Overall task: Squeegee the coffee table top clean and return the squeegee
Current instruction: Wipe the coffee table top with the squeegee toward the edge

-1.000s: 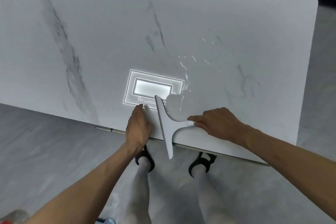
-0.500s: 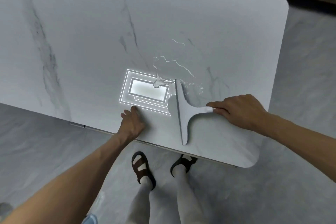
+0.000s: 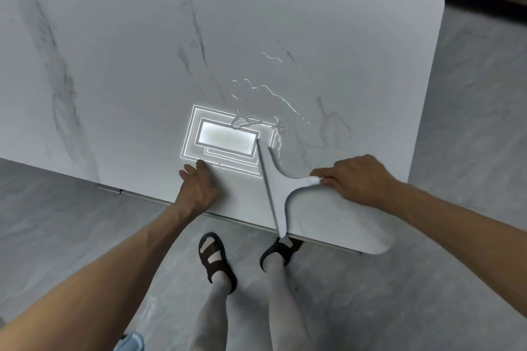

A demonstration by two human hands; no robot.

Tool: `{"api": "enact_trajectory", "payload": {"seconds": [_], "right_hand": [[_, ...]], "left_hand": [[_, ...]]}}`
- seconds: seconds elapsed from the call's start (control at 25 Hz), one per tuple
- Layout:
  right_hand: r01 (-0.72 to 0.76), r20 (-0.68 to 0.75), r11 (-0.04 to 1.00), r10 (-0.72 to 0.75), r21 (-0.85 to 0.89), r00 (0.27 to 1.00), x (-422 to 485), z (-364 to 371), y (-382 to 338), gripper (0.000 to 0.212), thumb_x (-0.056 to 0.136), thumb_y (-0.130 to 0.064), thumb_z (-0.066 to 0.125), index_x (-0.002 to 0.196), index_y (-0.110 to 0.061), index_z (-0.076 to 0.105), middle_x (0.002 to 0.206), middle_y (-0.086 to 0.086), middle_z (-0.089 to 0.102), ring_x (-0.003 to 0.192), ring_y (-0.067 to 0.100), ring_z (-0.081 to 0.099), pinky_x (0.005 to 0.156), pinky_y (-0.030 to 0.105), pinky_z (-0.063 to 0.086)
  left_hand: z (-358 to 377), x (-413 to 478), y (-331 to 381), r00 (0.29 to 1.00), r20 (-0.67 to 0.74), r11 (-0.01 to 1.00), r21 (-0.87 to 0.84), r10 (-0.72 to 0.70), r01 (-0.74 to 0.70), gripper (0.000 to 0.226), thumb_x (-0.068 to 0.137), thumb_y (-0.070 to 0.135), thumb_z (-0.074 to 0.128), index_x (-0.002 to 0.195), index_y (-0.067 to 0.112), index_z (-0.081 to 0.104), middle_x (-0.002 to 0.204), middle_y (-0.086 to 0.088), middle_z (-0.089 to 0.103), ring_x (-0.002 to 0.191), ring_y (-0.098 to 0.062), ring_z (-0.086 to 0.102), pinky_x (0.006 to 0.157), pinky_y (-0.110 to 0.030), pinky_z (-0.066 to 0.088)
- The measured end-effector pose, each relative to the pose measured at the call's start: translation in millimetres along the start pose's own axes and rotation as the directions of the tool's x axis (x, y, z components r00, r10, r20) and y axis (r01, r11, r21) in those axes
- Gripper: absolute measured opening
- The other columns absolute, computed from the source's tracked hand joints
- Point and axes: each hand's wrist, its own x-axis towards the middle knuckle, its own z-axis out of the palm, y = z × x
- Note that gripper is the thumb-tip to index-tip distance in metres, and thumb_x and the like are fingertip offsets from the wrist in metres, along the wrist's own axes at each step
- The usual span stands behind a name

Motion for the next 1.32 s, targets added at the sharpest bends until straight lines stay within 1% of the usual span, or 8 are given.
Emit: {"api": "enact_trajectory", "payload": {"seconds": [0.12, 0.24, 0.4, 0.56, 0.8, 1.0, 1.16, 1.32], "right_hand": [[-0.117, -0.008, 0.992, 0.117, -0.037, 0.993, -25.2, -15.9, 39.1, 0.035, 0.098, -0.053, 0.024, 0.125, -0.058, 0.044, 0.078, -0.012, 0.062, 0.075, 0.015, 0.065, 0.056, 0.028, 0.036], [-0.173, -0.060, 0.978, 0.167, -0.115, 0.984, -35.4, -34.3, 53.4, 0.038, 0.095, -0.056, 0.021, 0.124, -0.060, 0.046, 0.073, -0.012, 0.063, 0.068, 0.013, 0.064, 0.049, 0.027, 0.023], [-0.013, -0.020, 0.994, 0.011, -0.112, 1.000, -5.3, -46.3, 11.4, 0.042, 0.094, -0.057, 0.018, 0.127, -0.056, 0.045, 0.078, -0.009, 0.064, 0.072, 0.016, 0.065, 0.052, 0.027, 0.027], [0.200, 0.126, 0.980, -0.198, -0.001, 0.972, 71.8, -38.3, -75.8, 0.036, 0.099, -0.051, 0.029, 0.130, -0.050, 0.048, 0.092, -0.003, 0.068, 0.084, 0.023, 0.064, 0.066, 0.032, 0.045], [0.221, 0.188, 0.974, -0.227, 0.051, 0.956, 139.2, -29.7, -123.0, 0.035, 0.099, -0.049, 0.031, 0.129, -0.052, 0.049, 0.106, -0.003, 0.067, 0.097, 0.026, 0.061, 0.079, 0.041, 0.048], [-0.091, 0.056, 0.991, 0.086, 0.100, 0.995, 126.1, -56.2, -45.1, 0.034, 0.098, -0.050, 0.032, 0.127, -0.055, 0.050, 0.111, -0.005, 0.069, 0.102, 0.024, 0.063, 0.076, 0.033, 0.041], [-0.397, 0.027, 0.904, 0.398, 0.159, 0.917, 79.6, -73.6, 5.7, 0.034, 0.098, -0.052, 0.027, 0.122, -0.058, 0.050, 0.110, -0.013, 0.070, 0.098, 0.021, 0.064, 0.073, 0.031, 0.041], [-0.516, -0.003, 0.853, 0.518, 0.074, 0.856, 41.1, -95.1, 23.1, 0.034, 0.099, -0.054, 0.026, 0.123, -0.058, 0.050, 0.108, -0.017, 0.070, 0.095, 0.018, 0.066, 0.065, 0.029, 0.036]], "left_hand": [[-1.1, -4.6, 2.3, 1.000, -0.007, 1.000, -0.008, -0.013, 0.013, 0.061, 0.082, 0.005, 0.060, 0.137, 0.001, 0.034, 0.140, -0.029, 0.035, 0.125, -0.046, 0.043, 0.101, -0.050, 0.041], [-8.8, -9.8, -3.0, 1.000, -0.022, 0.998, -0.056, 0.004, -0.005, 0.058, 0.082, 0.002, 0.055, 0.137, 0.004, 0.036, 0.135, -0.025, 0.043, 0.120, -0.042, 0.048, 0.095, -0.044, 0.043], [-26.9, -16.3, -19.1, 0.998, -0.049, 0.982, -0.188, -0.033, 0.024, 0.060, 0.083, -0.001, 0.044, 0.141, 0.009, 0.036, 0.116, -0.024, 0.063, 0.103, -0.042, 0.059, 0.076, -0.033, 0.042], [-43.7, -8.9, -37.3, 0.988, -0.100, 0.958, -0.273, -0.113, 0.082, 0.059, 0.085, 0.000, 0.040, 0.143, 0.012, 0.035, 0.115, -0.025, 0.064, 0.103, -0.043, 0.061, 0.076, -0.034, 0.044], [-63.3, 21.3, -55.3, 0.988, -0.112, 0.954, -0.290, -0.110, 0.074, 0.050, 0.088, 0.008, 0.046, 0.137, 0.012, 0.040, 0.122, -0.019, 0.062, 0.110, -0.039, 0.058, 0.081, -0.035, 0.042], [-76.2, 43.2, -36.4, 0.986, -0.107, 0.977, -0.159, 0.127, -0.143, 0.047, 0.085, -0.002, 0.057, 0.130, -0.001, 0.044, 0.133, -0.023, 0.049, 0.119, -0.038, 0.051, 0.099, -0.045, 0.045], [-94.4, 61.4, -11.4, 0.970, -0.068, 0.963, -0.125, 0.232, -0.239, 0.050, 0.085, -0.001, 0.060, 0.132, -0.001, 0.042, 0.135, -0.022, 0.047, 0.122, -0.037, 0.050, 0.101, -0.043, 0.044], [-114.7, 75.8, 18.0, 0.955, -0.081, 0.948, -0.128, 0.284, -0.292, 0.046, 0.086, 0.001, 0.058, 0.129, -0.003, 0.044, 0.134, -0.024, 0.047, 0.122, -0.039, 0.048, 0.102, -0.045, 0.043]]}}
